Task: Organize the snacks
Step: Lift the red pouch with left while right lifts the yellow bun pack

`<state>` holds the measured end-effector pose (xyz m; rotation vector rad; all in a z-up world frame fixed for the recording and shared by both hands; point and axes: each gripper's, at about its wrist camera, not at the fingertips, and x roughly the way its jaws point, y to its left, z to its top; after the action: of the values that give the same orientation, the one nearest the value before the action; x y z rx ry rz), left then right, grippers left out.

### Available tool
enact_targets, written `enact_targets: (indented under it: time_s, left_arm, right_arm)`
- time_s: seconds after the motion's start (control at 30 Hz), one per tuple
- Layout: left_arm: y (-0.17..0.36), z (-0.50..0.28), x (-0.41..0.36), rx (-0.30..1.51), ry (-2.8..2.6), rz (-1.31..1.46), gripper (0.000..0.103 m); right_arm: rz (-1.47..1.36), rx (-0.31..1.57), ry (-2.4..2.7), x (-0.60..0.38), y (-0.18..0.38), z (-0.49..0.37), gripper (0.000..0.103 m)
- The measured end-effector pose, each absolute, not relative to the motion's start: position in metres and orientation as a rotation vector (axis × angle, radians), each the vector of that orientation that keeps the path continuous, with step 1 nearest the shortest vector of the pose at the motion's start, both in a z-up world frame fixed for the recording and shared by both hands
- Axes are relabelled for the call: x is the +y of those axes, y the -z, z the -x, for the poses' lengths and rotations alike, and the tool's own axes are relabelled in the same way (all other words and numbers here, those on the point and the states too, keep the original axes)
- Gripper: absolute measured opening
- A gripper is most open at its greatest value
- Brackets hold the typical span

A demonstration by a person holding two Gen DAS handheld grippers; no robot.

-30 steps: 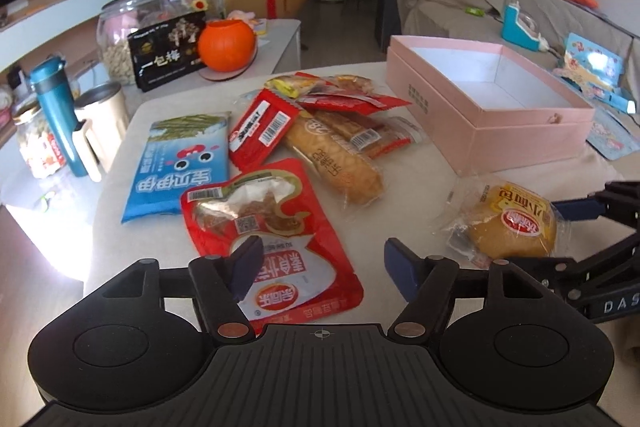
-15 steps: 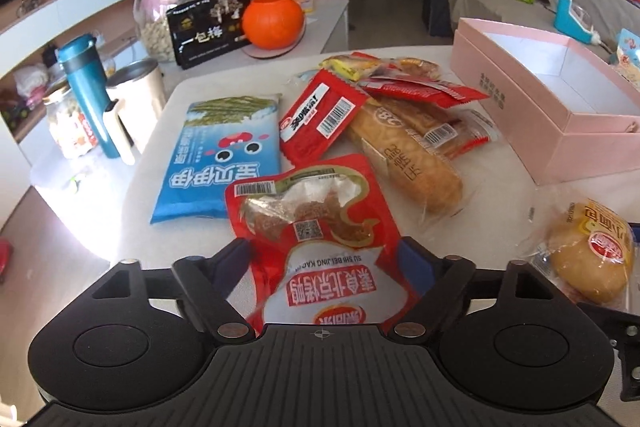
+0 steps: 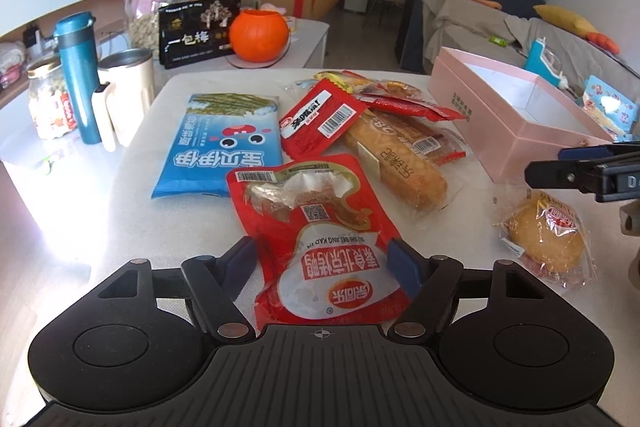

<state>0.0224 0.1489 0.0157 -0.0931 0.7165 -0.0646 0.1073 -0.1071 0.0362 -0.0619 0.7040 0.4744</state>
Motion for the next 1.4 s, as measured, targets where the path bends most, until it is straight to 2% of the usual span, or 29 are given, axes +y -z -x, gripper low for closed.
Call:
enact_targets:
  time_s: [0.23, 0.37, 0.6, 0.73, 0.8, 0.87, 1.2, 1.4]
  left_arm:
    - [-0.012, -0.035, 0.149, 0.731, 0.084, 0.067, 0.078]
    - [-0.011, -0.047, 0.141, 0.750, 0.086, 0.017, 0.085]
    - [-0.009, -0.068, 0.139, 0.744, 0.076, 0.009, 0.085]
    - [-0.007, -0.082, 0.130, 0.776, 0.073, -0.052, 0.091]
    - [-0.008, -0.082, 0.128, 0.786, 0.087, -0.065, 0.090]
    - [-0.010, -0.073, 0.129, 0.784, 0.118, -0.053, 0.085]
    - [-0.009, 0.007, 0.107, 0.773, 0.249, -0.086, 0.084]
    - [-0.007, 0.001, 0.098, 0.771, 0.251, -0.081, 0.092]
  right_arm:
    - [0.132, 0.802, -0.479, -0.079, -0.025, -0.138, 0.093]
    - [0.156, 0.864, -0.588, -0.074, -0.024, -0.120, 0.093]
    - [0.296, 0.858, -0.615, -0.073, -0.024, -0.082, 0.091]
    - [0.314, 0.859, -0.623, -0.083, -0.023, -0.073, 0.091]
    - [0.305, 0.868, -0.616, -0.090, -0.021, -0.070, 0.091]
    - [0.291, 0.869, -0.608, -0.097, -0.020, -0.067, 0.091]
    - [0.218, 0.791, -0.630, -0.146, -0.048, -0.047, 0.091]
    - [0.284, 0.830, -0.644, -0.154, -0.042, -0.039, 0.091]
